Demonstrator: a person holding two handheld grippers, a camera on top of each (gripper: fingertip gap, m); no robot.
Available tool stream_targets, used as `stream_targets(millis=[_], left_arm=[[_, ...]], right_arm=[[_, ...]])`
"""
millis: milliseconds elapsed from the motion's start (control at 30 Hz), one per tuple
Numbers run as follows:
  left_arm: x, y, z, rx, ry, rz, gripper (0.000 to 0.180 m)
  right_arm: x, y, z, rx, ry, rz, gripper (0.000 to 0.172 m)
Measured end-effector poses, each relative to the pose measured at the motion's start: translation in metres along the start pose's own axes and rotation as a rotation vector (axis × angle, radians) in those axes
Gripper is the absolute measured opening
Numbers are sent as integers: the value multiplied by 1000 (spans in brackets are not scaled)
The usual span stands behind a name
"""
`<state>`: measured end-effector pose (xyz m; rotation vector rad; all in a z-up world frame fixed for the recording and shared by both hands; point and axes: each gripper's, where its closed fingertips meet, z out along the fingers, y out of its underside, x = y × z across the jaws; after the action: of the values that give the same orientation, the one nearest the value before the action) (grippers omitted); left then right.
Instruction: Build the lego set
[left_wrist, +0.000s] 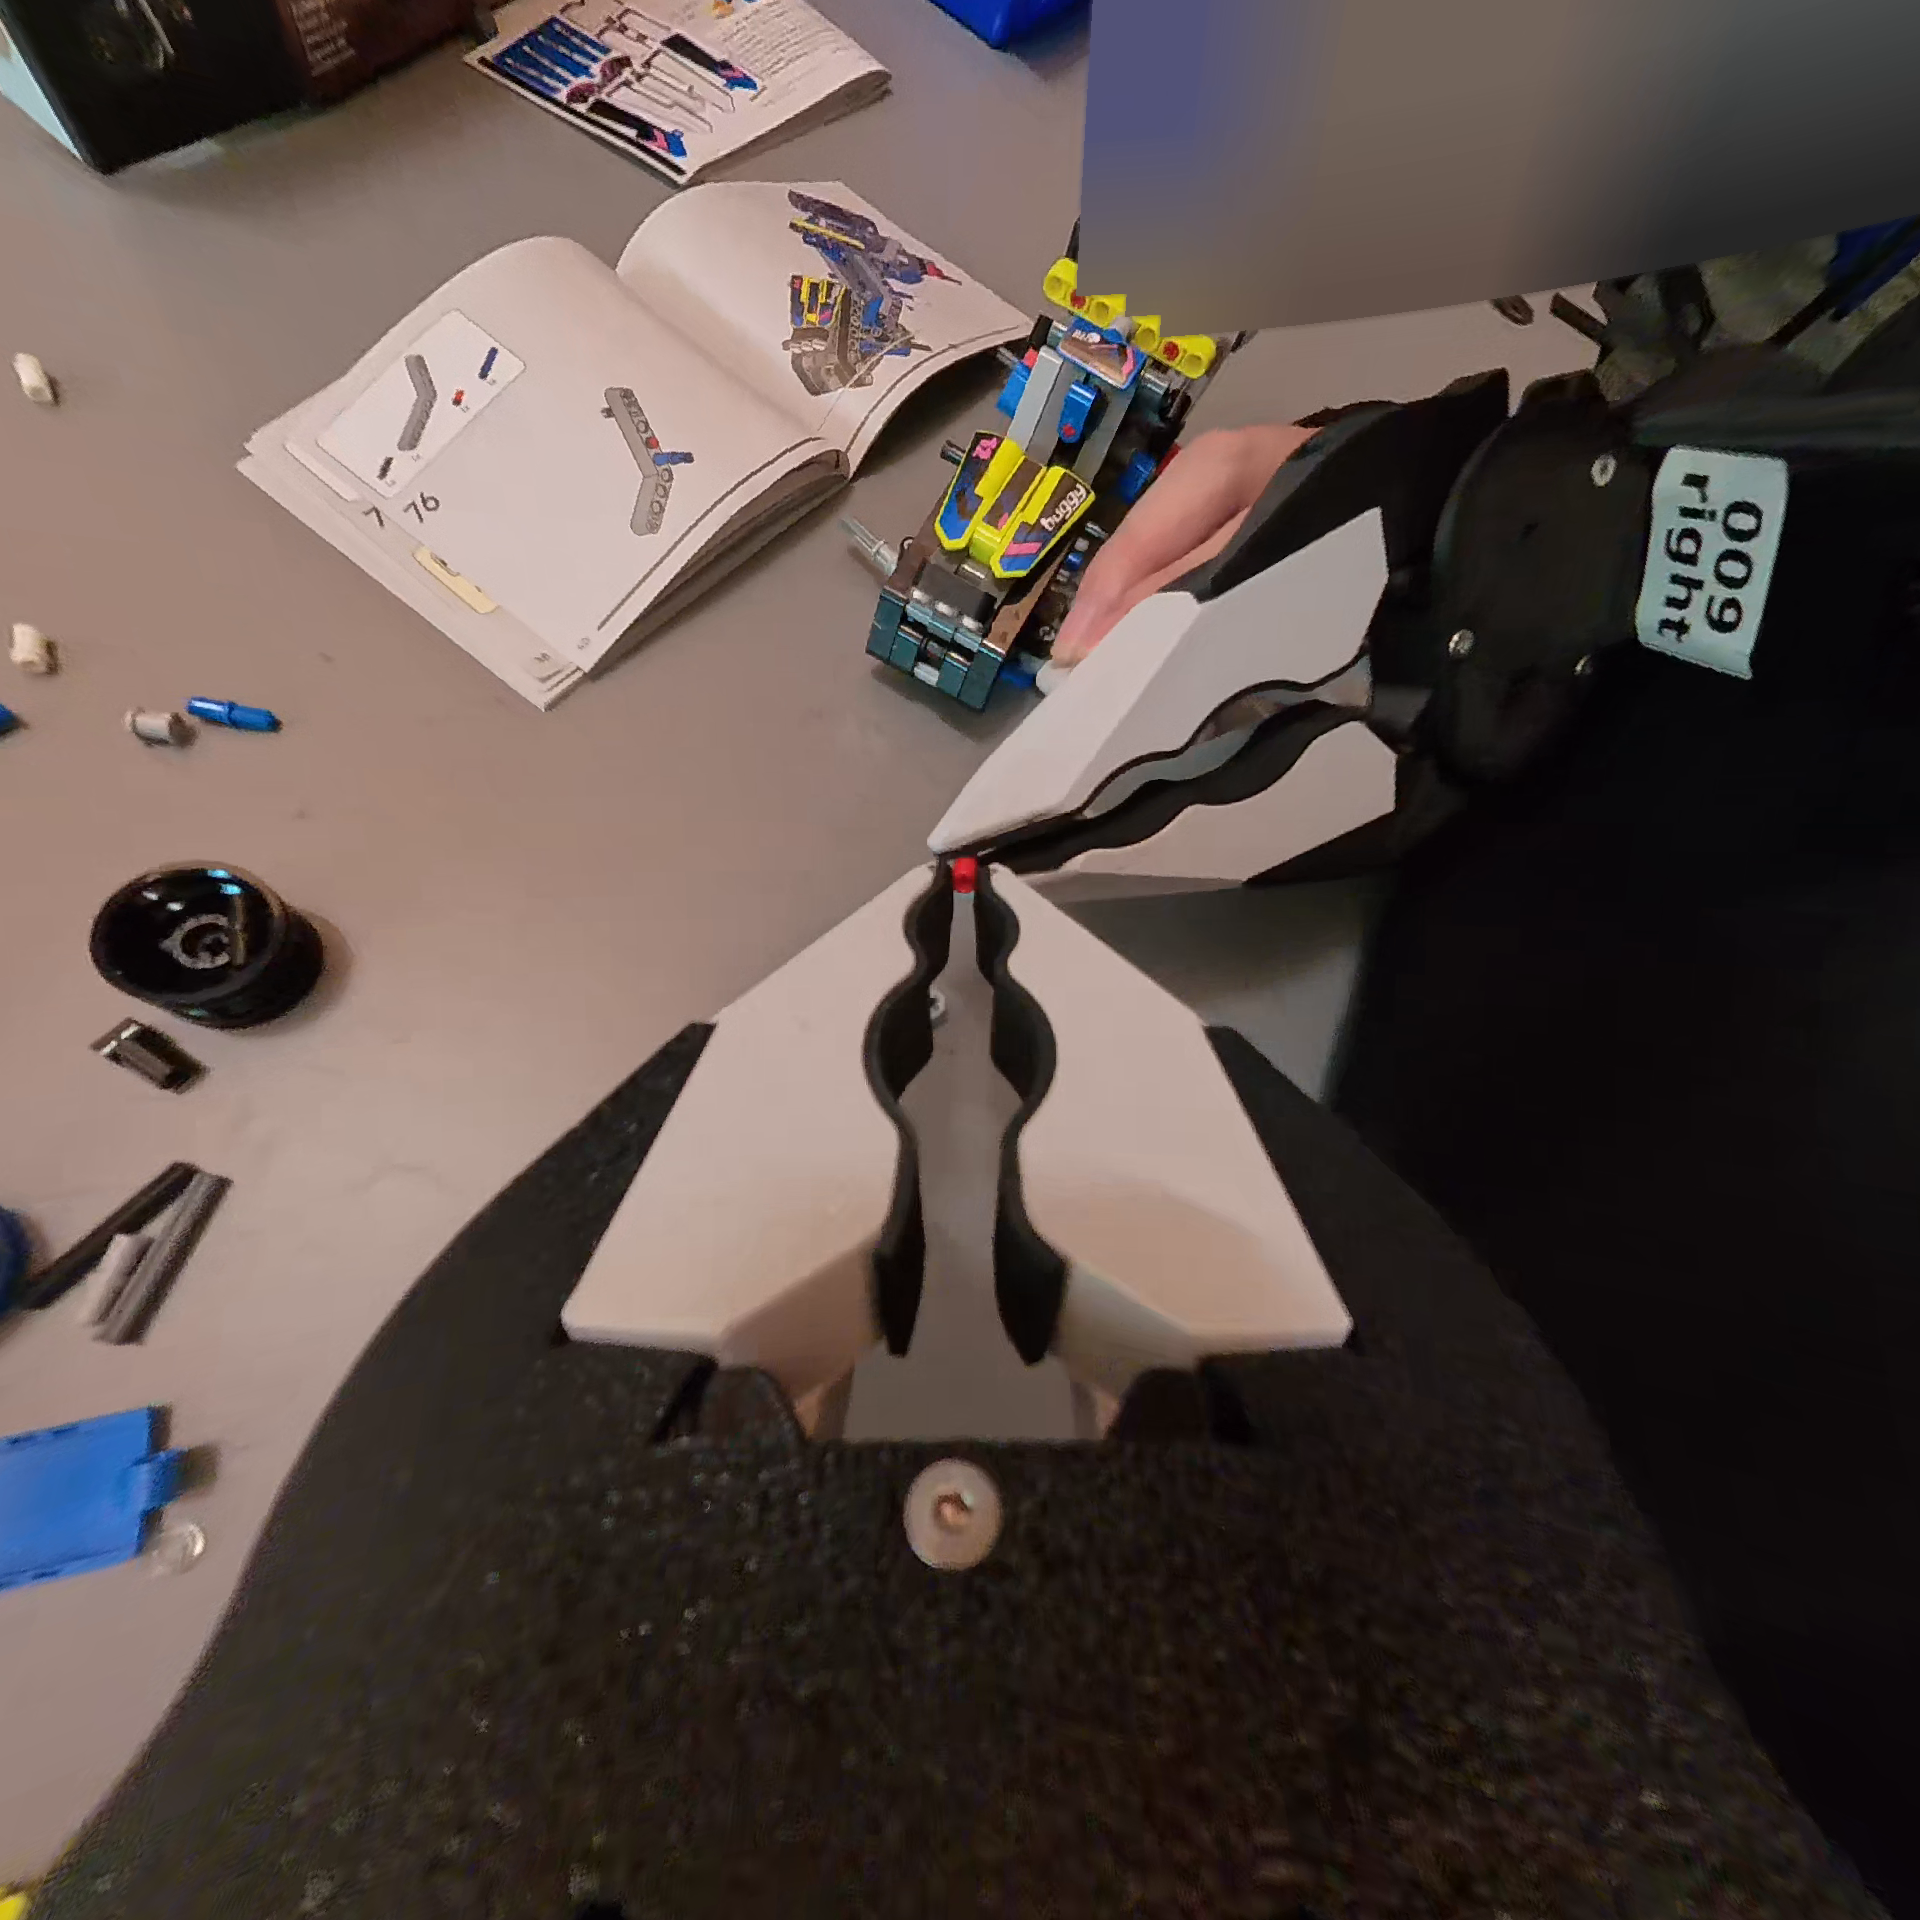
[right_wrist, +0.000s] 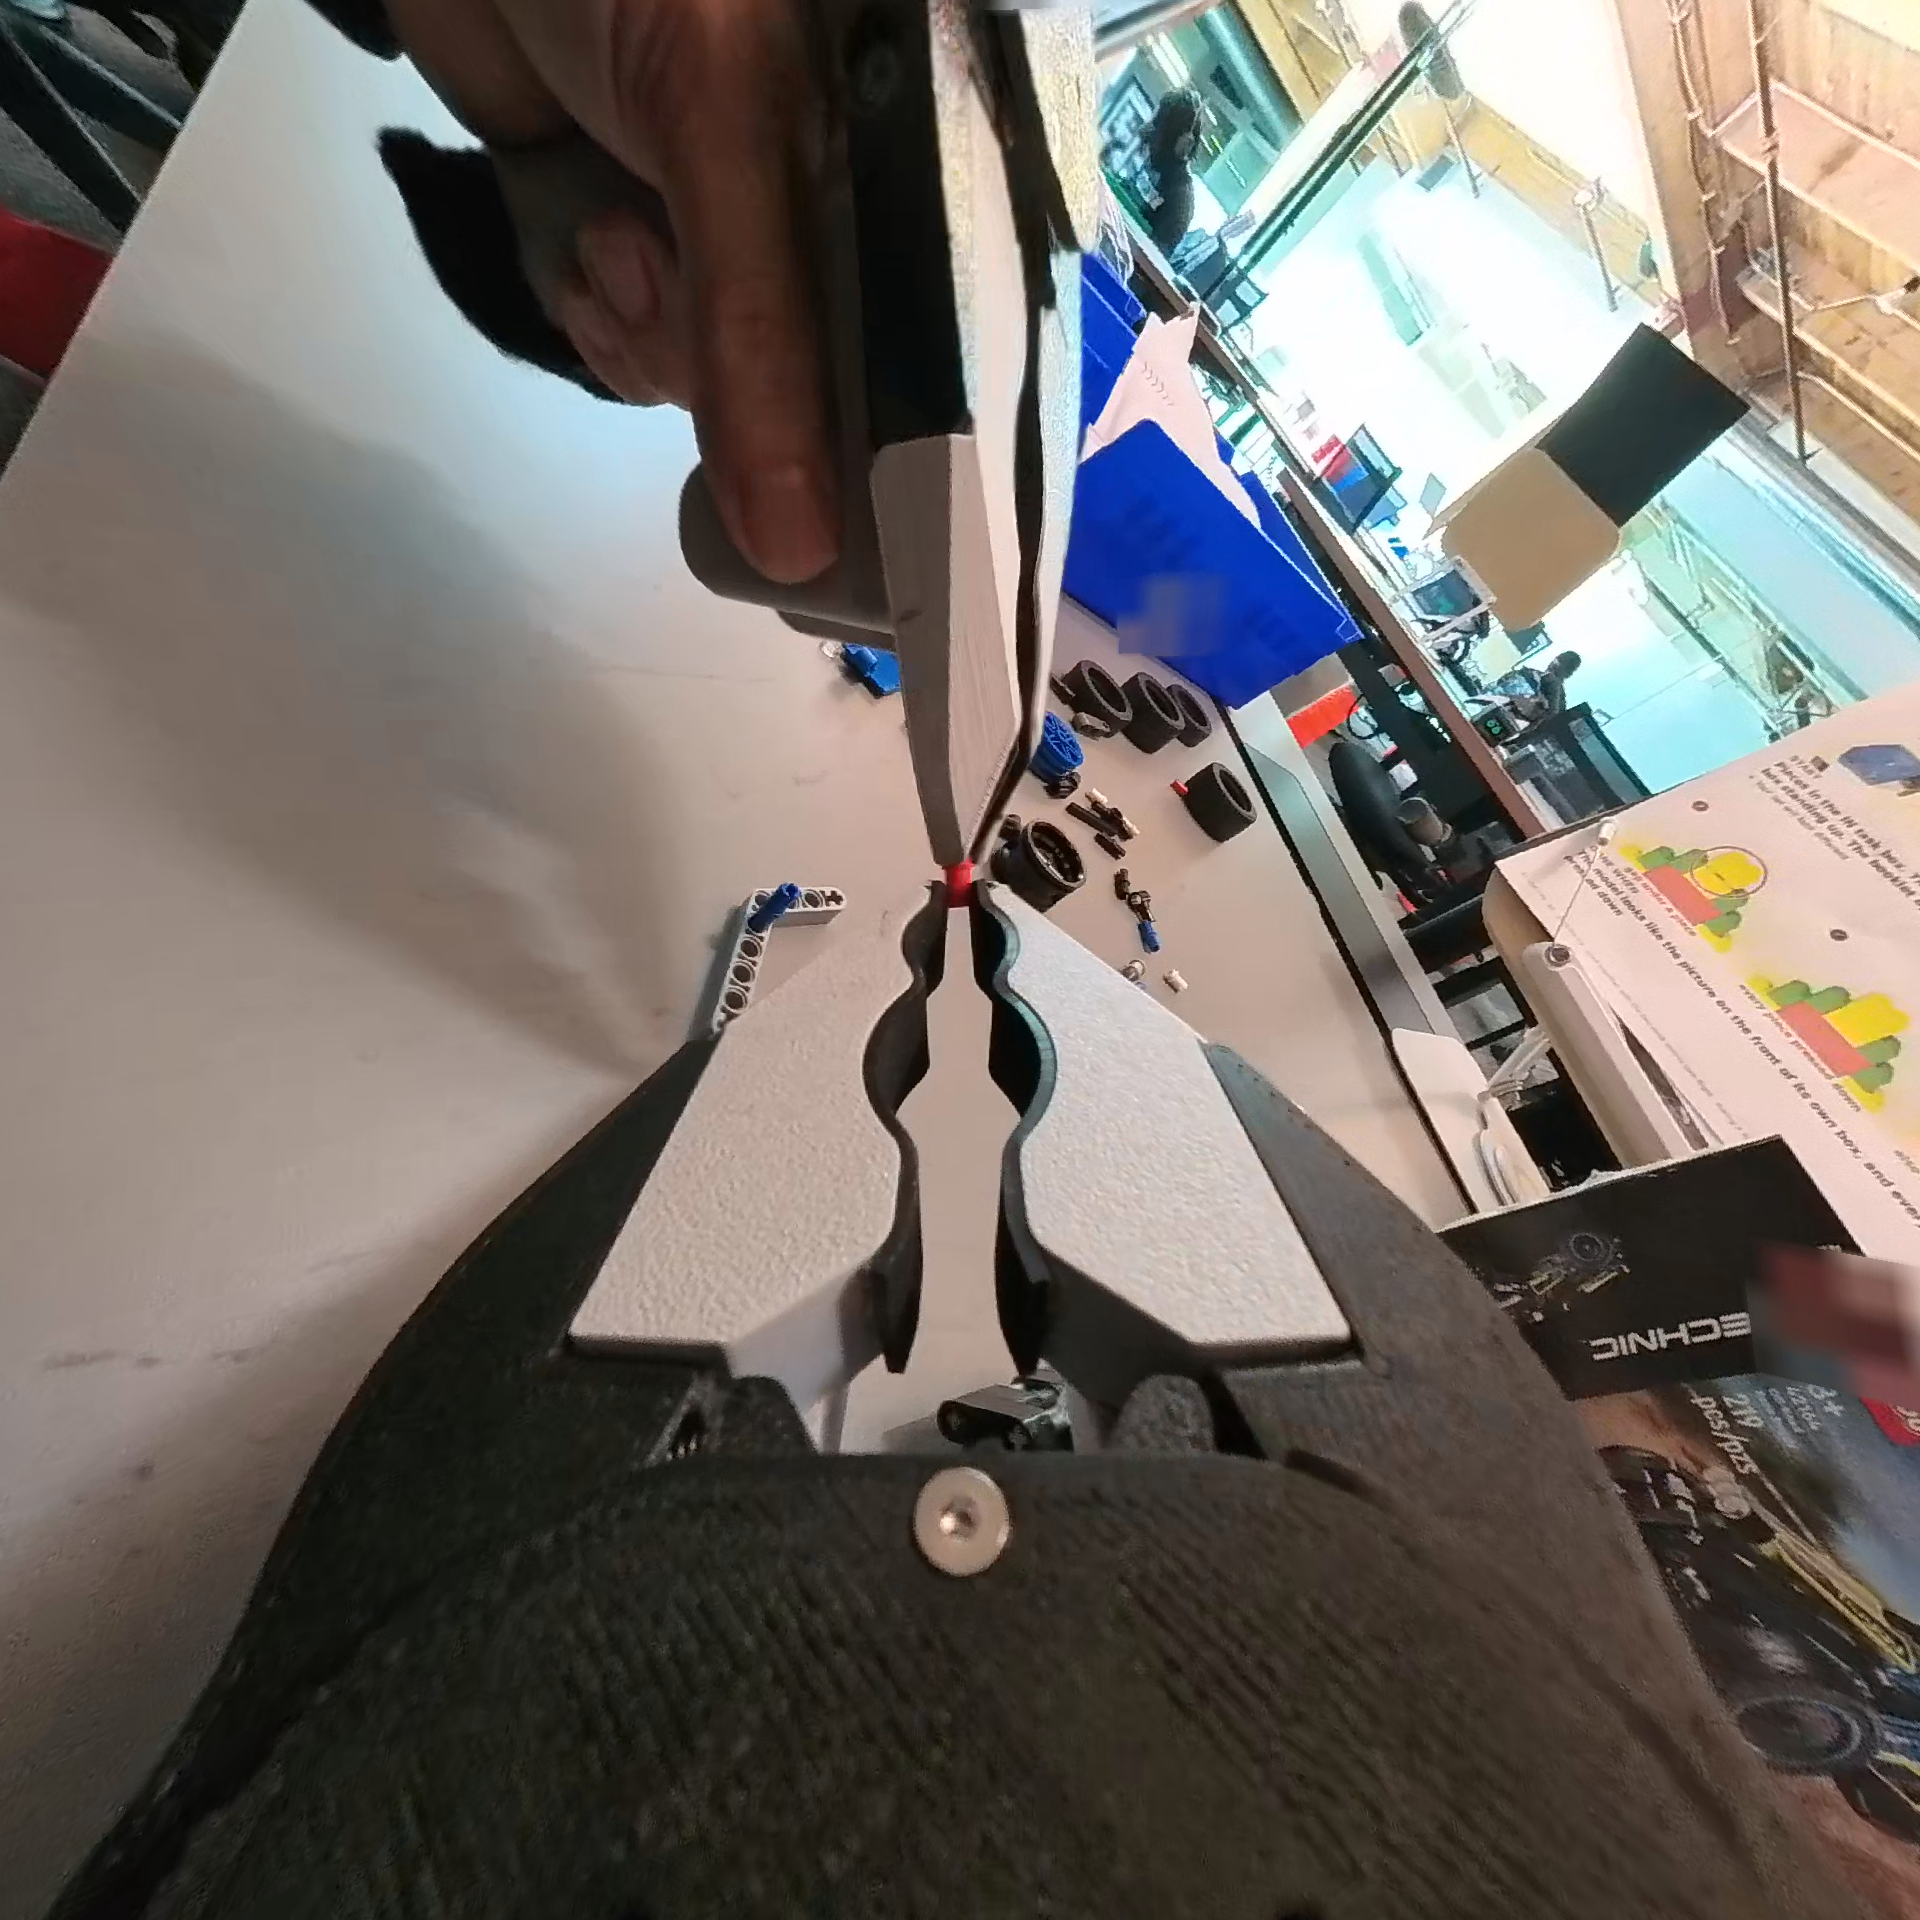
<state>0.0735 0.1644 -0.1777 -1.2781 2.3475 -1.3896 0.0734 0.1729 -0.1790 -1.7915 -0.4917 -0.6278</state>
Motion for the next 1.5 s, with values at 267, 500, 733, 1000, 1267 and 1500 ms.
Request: stream_targets(millis=[267,500,733,1000,1267,1500], left_arm=[[-2,1,-1,6,0,-15,6],[1,0,1,7,7,8,3],[1,-1,0,2,-3,36,2],[2,-2,-2,20,15,1,2],[1,-1,-1,7,-15,38,2],[-2,-3,0,9,-81,135,1]], right_arm=[[2,-1,0,-4,18,-9,1],[1,-2,0,-3,16,-17,1],[1,-2,0,5,13,-4,1],[1,-3,-1,10,14,-2,2],[1,-2,0,3,11,-3,2],[3,-1,1,6,11,37,2]])
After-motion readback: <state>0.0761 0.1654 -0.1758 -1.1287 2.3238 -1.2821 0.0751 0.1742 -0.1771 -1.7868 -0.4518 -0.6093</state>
